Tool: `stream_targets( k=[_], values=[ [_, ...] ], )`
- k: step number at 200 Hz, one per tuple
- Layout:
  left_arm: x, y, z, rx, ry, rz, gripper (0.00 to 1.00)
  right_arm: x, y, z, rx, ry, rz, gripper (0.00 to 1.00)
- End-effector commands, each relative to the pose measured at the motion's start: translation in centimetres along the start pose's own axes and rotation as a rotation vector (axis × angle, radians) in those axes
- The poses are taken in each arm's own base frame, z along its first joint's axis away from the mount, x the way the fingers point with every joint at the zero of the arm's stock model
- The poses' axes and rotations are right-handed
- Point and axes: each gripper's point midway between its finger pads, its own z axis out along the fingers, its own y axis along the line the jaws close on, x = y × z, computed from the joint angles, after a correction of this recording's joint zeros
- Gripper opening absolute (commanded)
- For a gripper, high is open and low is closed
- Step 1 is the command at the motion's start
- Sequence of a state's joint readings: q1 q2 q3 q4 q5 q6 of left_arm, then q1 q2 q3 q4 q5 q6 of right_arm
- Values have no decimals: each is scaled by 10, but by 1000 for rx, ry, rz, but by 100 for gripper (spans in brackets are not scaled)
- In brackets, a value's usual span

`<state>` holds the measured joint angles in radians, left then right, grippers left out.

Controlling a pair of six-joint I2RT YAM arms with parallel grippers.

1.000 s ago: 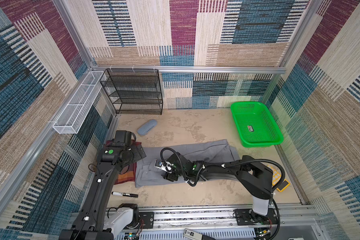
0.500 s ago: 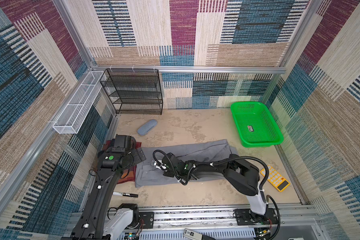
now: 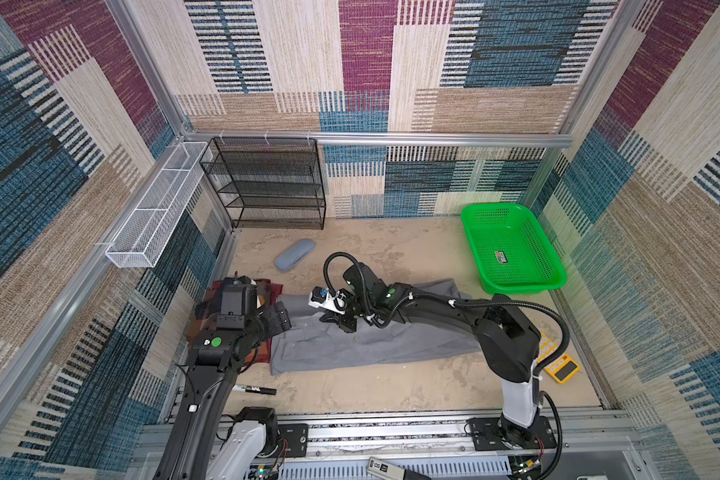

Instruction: Fold and stack the long sleeve shirts

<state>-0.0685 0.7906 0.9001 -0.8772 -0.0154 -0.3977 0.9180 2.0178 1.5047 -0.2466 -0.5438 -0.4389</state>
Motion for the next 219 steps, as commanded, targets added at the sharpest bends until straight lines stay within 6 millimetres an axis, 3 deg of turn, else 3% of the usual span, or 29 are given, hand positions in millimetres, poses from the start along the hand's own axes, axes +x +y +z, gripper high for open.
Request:
stream_targets(
  k=[1, 8, 12, 25, 60, 114, 124, 146, 161, 186, 219],
  values=[
    [-7, -13, -5, 81, -62, 40, 87, 3, 30, 9, -222, 7, 74, 0],
    [-7, -15, -6, 95, -61, 42, 87, 8, 29, 13, -234, 11, 91, 0],
    [-6, -16, -6, 101, -56, 44, 87, -3, 26, 13, -231, -10, 77, 0],
    [-4, -17, -3, 103, -31, 46, 87, -4, 15, 22, -199, -9, 87, 0],
    [1, -18, 7, 88, 44, 48, 87, 18, -22, 49, -111, 66, 136, 0],
    [4, -21, 18, 89, 105, 50, 87, 17, -71, 40, 48, 34, 190, 2],
    [4, -21, 18, 89, 105, 49, 87, 16, -71, 40, 39, 31, 194, 7],
    [5, -20, 21, 80, 123, 48, 87, 22, -73, 45, 33, 52, 221, 33],
    [8, -20, 23, 76, 138, 47, 87, 21, -75, 45, 37, 57, 238, 39],
    [11, -21, 28, 82, 164, 44, 88, -1, -80, 23, 92, 4, 247, 44],
    [19, -31, 37, 128, 240, 38, 90, -26, -103, -39, 303, -76, 286, 50]
  ],
)
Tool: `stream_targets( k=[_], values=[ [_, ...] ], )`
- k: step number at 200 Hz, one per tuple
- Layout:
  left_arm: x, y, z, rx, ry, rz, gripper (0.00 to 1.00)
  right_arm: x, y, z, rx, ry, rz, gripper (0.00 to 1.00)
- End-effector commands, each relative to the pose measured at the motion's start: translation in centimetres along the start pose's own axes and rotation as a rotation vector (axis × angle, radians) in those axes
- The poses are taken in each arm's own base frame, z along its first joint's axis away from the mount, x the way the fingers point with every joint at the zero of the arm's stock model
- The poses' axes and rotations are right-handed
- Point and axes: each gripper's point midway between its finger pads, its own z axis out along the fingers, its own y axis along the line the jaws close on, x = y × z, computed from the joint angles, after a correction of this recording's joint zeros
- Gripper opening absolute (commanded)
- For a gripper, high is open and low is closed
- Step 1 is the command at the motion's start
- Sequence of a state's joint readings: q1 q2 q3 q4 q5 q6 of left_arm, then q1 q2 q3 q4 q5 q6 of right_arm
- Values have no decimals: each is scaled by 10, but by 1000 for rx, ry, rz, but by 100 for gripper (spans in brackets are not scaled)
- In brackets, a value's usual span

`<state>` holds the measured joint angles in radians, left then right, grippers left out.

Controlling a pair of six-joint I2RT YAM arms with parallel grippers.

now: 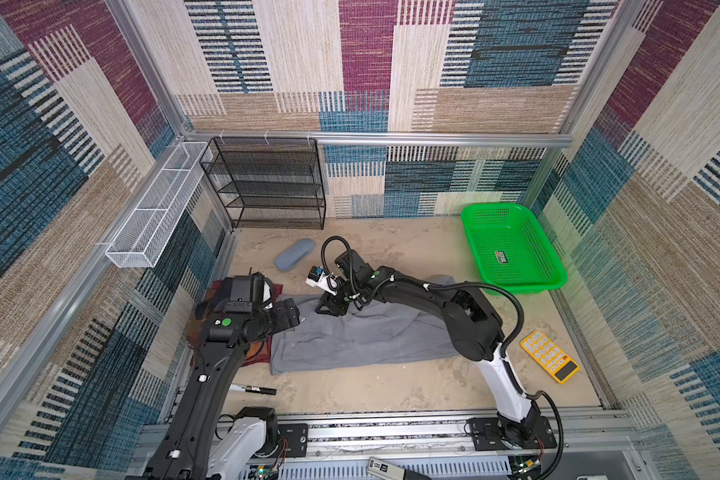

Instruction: Fold and stack the long sleeve shirts

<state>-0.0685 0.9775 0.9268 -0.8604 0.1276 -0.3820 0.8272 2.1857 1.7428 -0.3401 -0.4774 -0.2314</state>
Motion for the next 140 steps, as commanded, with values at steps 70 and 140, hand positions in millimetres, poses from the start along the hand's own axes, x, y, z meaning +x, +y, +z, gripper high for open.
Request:
stream_targets(
  k=[70, 140],
  values=[
    [12, -22, 57, 103, 250, -46, 89, 64, -131, -168, 610, -169, 579, 59],
    [34, -7, 105, 25, 421, -136, 88, 174, -183, -192, 592, -230, 1020, 58]
  ],
)
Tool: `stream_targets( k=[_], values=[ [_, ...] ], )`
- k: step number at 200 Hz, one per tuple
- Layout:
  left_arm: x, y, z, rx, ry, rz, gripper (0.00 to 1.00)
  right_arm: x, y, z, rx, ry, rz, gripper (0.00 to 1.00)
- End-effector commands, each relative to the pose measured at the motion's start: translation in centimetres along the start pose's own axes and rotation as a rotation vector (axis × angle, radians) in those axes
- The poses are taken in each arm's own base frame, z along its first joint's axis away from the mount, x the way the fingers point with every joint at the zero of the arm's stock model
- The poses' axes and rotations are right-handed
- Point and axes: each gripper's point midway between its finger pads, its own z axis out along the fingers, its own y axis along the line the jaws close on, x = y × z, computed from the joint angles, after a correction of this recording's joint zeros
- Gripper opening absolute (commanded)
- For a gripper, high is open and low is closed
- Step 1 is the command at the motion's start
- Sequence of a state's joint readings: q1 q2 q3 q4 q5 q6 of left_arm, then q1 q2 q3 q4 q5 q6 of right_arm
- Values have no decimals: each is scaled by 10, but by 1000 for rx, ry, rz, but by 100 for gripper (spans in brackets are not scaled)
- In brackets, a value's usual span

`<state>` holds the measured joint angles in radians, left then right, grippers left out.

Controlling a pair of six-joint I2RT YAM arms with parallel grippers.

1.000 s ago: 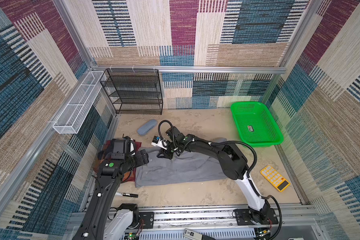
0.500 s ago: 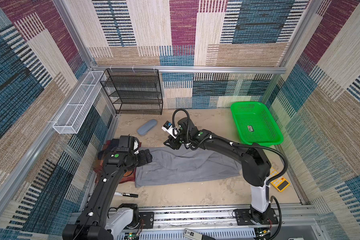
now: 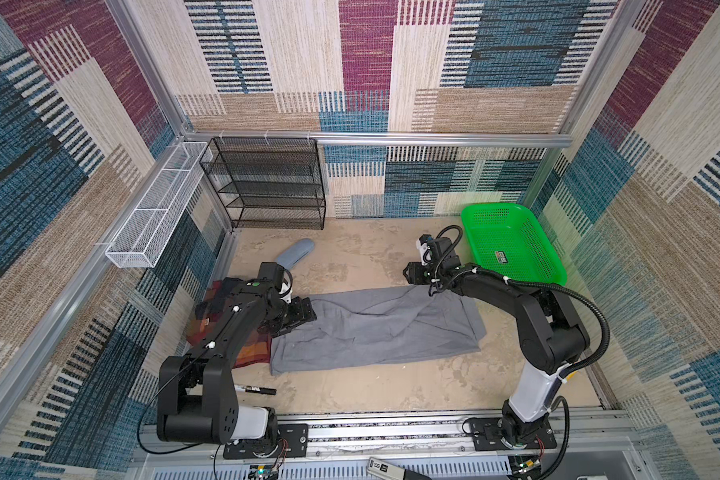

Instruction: Fold and stack the long sleeve shirts

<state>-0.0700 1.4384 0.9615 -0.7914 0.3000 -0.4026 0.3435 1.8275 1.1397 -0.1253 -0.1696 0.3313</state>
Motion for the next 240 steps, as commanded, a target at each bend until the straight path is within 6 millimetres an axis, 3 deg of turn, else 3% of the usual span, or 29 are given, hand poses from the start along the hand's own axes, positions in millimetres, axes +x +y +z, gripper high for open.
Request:
stream_targets(
  k=[1, 36, 67, 110, 133, 157, 178, 203, 218, 240],
  values=[
    [0, 0, 11, 7, 34, -42, 88, 10, -8, 2, -61, -9, 156, 58],
    [11, 10, 37, -15, 138, -91, 87, 56, -25, 4, -42, 39, 220, 57],
    [20, 14, 49, -13, 204, -122, 87, 67, -45, -23, 46, -41, 231, 57],
    [23, 18, 53, 11, 230, -169, 86, 41, -22, -77, -26, -166, 140, 57],
    [17, 13, 49, 44, 222, -168, 80, 47, 4, -93, -150, -149, 114, 57],
    [1, -1, 23, 76, 132, -134, 79, 76, 51, -90, -368, -26, 48, 52],
    [-15, -3, -4, 27, 28, -91, 79, 91, 86, -79, -396, 10, -98, 49],
    [-25, -8, -19, 21, -32, -71, 79, 105, 92, -54, -260, 53, -209, 45],
    [-23, -13, -13, 45, 1, -82, 79, 122, 81, -41, -226, 105, -151, 38],
    [-17, -11, 3, 37, 64, -91, 78, 150, 81, -25, -236, 171, -138, 33]
  ],
)
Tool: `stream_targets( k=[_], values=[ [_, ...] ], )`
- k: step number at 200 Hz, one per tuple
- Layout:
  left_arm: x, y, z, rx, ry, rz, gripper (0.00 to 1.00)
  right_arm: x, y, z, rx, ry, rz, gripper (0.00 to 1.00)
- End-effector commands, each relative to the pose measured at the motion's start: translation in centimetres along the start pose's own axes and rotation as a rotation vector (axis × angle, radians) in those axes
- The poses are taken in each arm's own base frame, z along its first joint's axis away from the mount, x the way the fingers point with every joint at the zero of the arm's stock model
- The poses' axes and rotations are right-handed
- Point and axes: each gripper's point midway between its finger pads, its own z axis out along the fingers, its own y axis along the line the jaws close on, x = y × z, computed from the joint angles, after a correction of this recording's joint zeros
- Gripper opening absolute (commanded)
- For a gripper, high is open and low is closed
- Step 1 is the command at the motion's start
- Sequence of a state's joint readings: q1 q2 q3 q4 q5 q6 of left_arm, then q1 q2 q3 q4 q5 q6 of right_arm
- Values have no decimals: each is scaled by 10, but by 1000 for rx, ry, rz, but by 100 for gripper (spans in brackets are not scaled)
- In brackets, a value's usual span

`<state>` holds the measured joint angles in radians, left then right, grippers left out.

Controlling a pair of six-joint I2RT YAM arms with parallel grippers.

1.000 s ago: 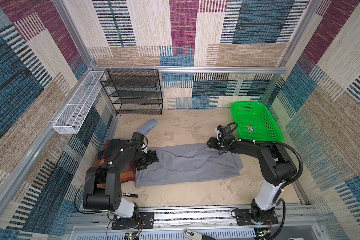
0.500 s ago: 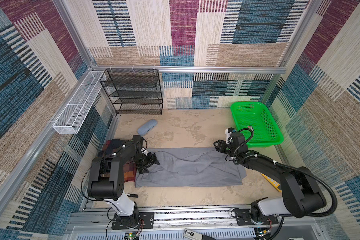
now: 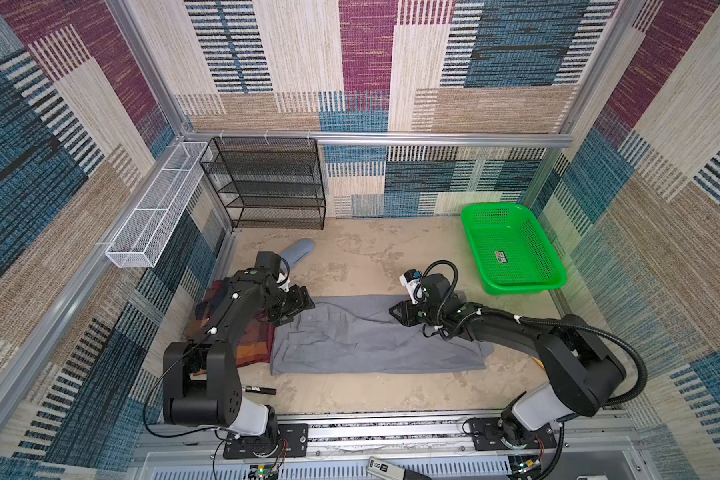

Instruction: Fold and stack the long sleeve shirts

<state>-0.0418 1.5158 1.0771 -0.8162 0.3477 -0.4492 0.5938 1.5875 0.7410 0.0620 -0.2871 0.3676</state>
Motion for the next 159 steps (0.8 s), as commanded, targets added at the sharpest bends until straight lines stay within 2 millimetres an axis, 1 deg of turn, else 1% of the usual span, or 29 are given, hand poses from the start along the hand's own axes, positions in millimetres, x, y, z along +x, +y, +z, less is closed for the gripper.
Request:
stream_targets(
  k=[1, 13, 22, 32, 43, 54, 69, 84, 95, 103, 120, 131, 143, 159],
  values=[
    [10, 3, 11, -12, 66, -23, 78, 22, -5, 17, 26, 53, 14, 33],
    [12, 7, 18, -28, 82, -19, 78, 31, -7, 25, 54, 66, 2, 34],
    [15, 11, 24, -35, 99, -23, 78, 38, -13, 31, 71, 75, 9, 35],
    [20, 14, 32, -34, 128, -32, 78, 45, -25, 36, 119, 98, 20, 39],
    [25, 16, 40, -29, 165, -48, 79, 43, -33, 36, 165, 87, 22, 41],
    [30, 19, 47, -32, 196, -59, 79, 35, -36, 30, 197, 55, 24, 45],
    [34, 28, 52, -65, 213, -65, 79, 19, -34, 14, 217, -18, 26, 52],
    [41, 37, 59, -87, 232, -71, 79, 5, -33, 0, 213, -61, 31, 56],
    [48, 42, 66, -93, 257, -91, 79, 2, -37, -5, 202, -64, 51, 56],
    [53, 43, 69, -85, 284, -103, 79, 1, -43, -9, 190, -67, 81, 56],
    [54, 43, 73, -79, 302, -108, 79, 1, -50, -15, 130, -61, 135, 53],
    [55, 42, 73, -71, 307, -112, 79, -3, -45, -18, 106, -65, 118, 51],
    [54, 41, 71, -71, 303, -111, 79, -5, -34, -23, 70, -63, 83, 49],
    [47, 36, 62, -65, 264, -106, 78, -7, -18, -30, 30, -66, 45, 49]
  ],
)
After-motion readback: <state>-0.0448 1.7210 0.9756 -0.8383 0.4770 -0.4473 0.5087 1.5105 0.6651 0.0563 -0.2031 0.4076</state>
